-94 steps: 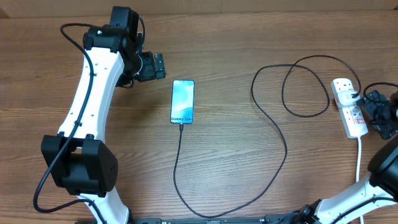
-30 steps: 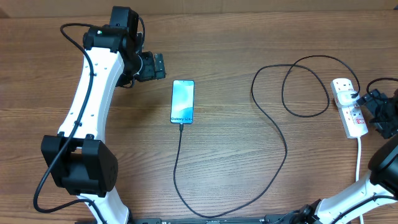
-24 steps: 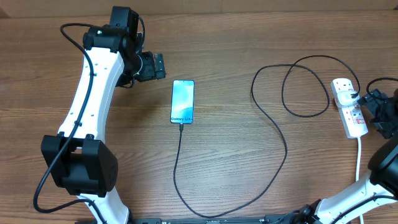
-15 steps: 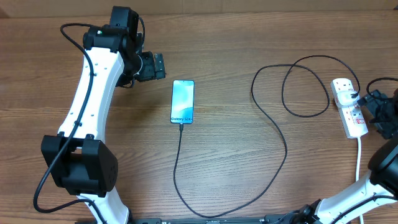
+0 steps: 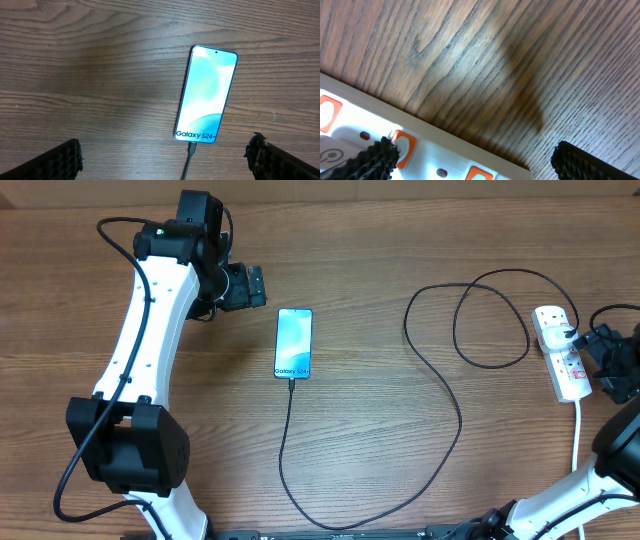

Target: Plug charger to phone and switch on socket

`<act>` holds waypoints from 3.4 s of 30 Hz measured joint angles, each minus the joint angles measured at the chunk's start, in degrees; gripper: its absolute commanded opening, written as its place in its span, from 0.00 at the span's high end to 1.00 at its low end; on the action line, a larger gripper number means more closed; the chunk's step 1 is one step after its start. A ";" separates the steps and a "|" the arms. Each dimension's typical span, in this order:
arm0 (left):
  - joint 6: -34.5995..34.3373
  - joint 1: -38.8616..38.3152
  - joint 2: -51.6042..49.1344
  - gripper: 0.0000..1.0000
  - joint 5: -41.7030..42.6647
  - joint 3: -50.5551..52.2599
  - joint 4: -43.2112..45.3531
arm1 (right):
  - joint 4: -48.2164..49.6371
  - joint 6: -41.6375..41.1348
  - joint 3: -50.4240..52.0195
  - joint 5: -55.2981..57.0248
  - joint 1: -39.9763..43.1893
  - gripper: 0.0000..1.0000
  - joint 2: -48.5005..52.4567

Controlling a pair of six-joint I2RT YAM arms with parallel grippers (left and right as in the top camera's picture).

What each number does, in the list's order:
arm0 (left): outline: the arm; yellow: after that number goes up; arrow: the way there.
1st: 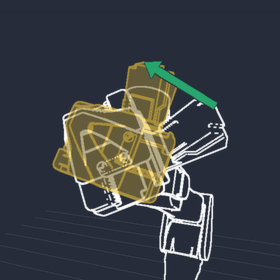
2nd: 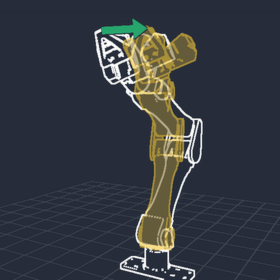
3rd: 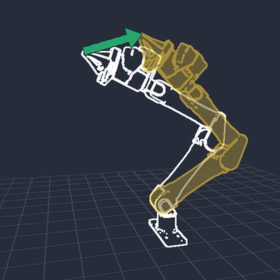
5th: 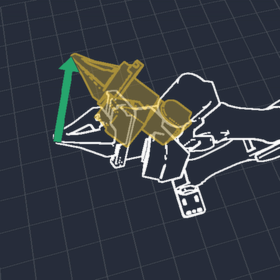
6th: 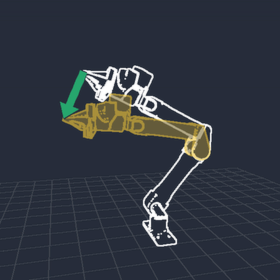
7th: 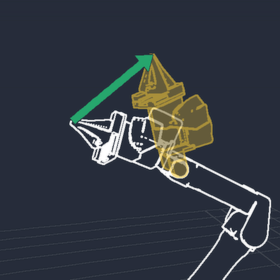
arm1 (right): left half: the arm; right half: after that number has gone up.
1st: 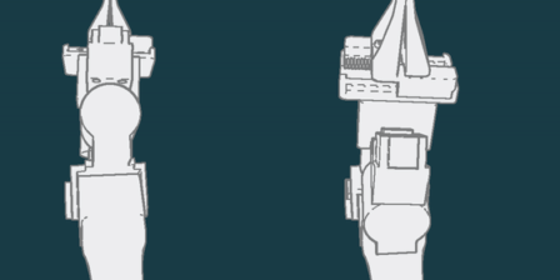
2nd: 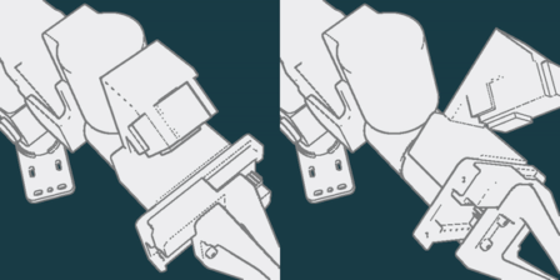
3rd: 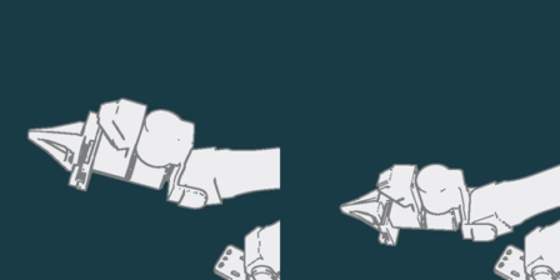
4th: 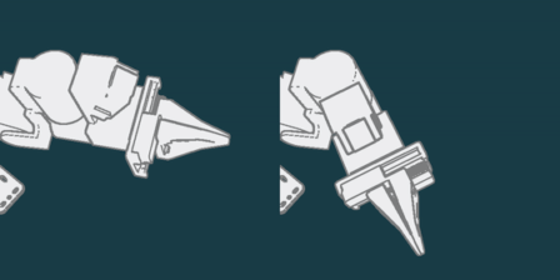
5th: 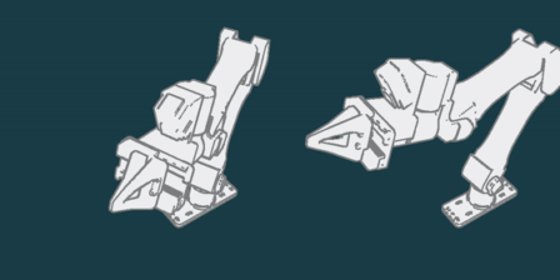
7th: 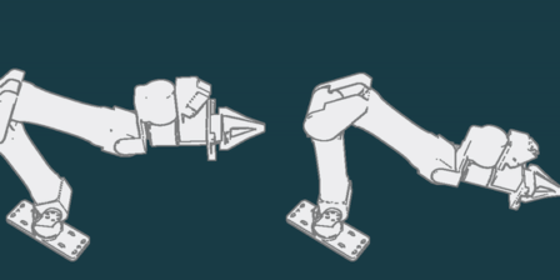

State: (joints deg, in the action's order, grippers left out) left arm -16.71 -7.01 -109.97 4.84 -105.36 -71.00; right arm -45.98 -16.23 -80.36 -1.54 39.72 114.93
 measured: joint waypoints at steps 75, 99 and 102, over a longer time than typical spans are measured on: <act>0.02 0.00 0.00 0.00 0.00 0.00 0.00 | 0.28 1.25 -0.50 0.26 0.02 0.00 0.00; 0.02 0.00 0.00 0.00 0.00 0.00 0.00 | 2.62 1.18 1.20 0.15 0.04 0.00 0.00; 0.02 0.00 0.00 0.00 0.00 0.00 0.00 | 2.45 1.18 1.20 0.07 0.04 0.00 0.00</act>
State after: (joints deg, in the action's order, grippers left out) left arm -16.69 -7.01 -109.97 4.84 -105.36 -71.00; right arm -43.53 -15.05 -79.15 -1.48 39.77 114.93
